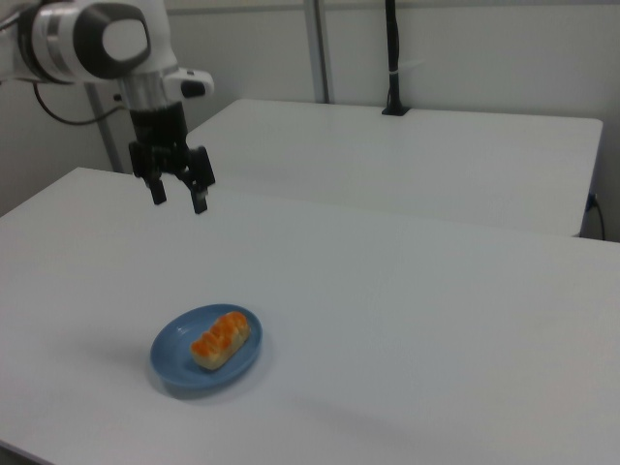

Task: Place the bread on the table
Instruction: 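Move the gripper down over the bread roll on the blue plate, then lower the gripper and close it on the bread roll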

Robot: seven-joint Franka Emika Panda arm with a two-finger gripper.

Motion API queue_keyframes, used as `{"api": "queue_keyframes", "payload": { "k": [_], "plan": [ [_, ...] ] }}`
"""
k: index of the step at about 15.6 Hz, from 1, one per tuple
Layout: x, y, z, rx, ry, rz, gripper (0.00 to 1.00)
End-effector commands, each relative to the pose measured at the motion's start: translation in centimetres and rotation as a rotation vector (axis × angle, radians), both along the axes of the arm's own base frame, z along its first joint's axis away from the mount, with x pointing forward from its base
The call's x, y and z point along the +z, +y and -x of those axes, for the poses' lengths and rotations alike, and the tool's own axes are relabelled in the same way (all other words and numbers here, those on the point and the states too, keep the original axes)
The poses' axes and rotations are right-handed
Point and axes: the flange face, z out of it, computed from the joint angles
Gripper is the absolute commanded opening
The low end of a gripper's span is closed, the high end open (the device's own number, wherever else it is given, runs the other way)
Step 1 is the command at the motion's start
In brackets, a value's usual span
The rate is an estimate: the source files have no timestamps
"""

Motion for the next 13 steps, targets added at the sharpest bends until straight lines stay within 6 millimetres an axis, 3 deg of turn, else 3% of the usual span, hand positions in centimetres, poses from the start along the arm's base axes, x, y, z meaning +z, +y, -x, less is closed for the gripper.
{"api": "queue_keyframes", "payload": {
  "k": [1,5,8,13],
  "plan": [
    [-5.7,0.0,-0.4,0.006,0.036,-0.01,1.0],
    [-11.0,-0.3,-0.8,0.001,0.102,-0.011,1.0],
    [-14.1,-2.4,-1.0,-0.03,0.155,-0.017,1.0],
    [-20.2,-3.6,-0.1,-0.068,0.099,-0.026,1.0]
  ]
}}
